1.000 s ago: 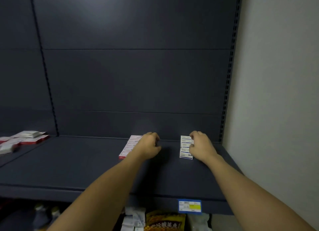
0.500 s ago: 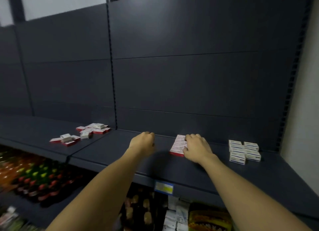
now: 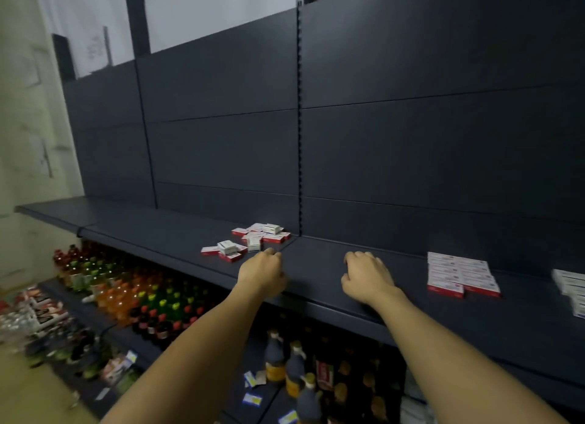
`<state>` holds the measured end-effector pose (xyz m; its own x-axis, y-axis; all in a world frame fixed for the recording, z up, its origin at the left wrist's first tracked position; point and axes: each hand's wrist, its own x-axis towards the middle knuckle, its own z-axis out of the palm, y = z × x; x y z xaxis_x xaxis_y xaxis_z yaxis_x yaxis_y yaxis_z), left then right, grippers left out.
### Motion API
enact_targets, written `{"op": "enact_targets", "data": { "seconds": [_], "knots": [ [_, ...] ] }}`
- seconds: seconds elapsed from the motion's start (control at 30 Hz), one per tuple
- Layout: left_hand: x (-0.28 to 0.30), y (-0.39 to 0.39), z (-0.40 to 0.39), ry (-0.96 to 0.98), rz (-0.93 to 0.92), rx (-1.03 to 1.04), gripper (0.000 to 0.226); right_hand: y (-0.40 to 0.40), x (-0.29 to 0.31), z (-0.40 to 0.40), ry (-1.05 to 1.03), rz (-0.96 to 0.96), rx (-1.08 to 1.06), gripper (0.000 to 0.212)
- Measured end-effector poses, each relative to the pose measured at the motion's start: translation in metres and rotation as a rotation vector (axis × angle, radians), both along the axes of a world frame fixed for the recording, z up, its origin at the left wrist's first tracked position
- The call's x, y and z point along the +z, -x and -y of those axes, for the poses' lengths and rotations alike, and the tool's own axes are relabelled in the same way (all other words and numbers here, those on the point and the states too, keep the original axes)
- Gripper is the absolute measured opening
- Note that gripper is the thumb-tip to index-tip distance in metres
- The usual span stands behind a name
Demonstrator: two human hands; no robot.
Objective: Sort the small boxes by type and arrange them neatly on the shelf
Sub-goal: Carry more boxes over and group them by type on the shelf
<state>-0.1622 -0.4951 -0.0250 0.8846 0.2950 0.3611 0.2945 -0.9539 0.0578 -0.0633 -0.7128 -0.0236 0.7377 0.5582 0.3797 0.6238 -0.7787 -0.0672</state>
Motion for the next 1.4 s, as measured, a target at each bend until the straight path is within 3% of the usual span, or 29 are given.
{"op": "enact_targets", "data": {
  "seconds": [0.17,0.37,0.47,0.93,1.2,1.4],
  "knots": [
    [-0.005,0.026,-0.065,0.034,0.007,0.025,0.030,0.018,0.000,-0.067,-0.010,-0.013,0.018,0.038],
    [-0.009,0.042,-0.128,0.061,-0.003,0.086,0.045,0.027,-0.004,-0.134,0.007,-0.024,0.057,0.038],
    [-0.013,0.040,-0.158,0.070,0.008,0.103,0.039,0.023,-0.005,-0.164,0.010,-0.029,0.073,0.038],
    [-0.007,-0.036,-0.277,0.066,-0.020,0.170,0.024,-0.064,-0.011,-0.280,-0.045,-0.094,0.072,0.032],
    [-0.009,-0.079,-0.310,0.141,-0.042,0.071,0.037,-0.096,-0.023,-0.306,-0.116,-0.162,0.070,0.028],
    [-0.014,-0.104,-0.327,0.241,-0.149,-0.172,0.046,-0.101,-0.028,-0.312,-0.184,-0.282,0.056,0.042]
  ]
}}
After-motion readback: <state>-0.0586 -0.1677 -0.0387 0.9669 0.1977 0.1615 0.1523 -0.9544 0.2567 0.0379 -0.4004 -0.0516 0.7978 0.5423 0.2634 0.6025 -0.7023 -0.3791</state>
